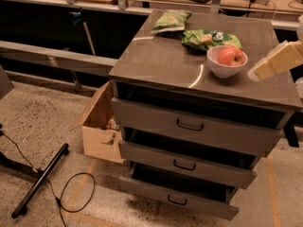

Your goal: Pick apple from white bowl and place on counter

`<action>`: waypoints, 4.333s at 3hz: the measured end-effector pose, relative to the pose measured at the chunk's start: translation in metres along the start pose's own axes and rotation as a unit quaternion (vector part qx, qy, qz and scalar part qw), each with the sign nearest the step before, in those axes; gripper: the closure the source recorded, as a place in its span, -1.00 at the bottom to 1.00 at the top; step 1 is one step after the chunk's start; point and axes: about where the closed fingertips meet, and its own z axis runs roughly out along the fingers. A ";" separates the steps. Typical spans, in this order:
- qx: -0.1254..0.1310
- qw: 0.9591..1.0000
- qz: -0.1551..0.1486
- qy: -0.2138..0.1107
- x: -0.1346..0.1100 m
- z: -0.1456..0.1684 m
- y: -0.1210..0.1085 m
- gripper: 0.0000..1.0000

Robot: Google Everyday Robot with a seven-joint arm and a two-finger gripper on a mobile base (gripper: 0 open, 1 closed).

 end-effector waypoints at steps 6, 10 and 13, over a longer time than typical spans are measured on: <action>-0.036 0.995 0.076 -0.052 -0.041 0.112 -0.034 -0.54; -0.033 0.994 0.087 -0.056 -0.049 0.165 -0.056 0.40; -0.039 0.994 0.093 -0.036 -0.041 0.170 -0.051 -0.72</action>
Offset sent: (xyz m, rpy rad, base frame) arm 0.0740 -0.0255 -0.0222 0.1151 0.0135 -0.1662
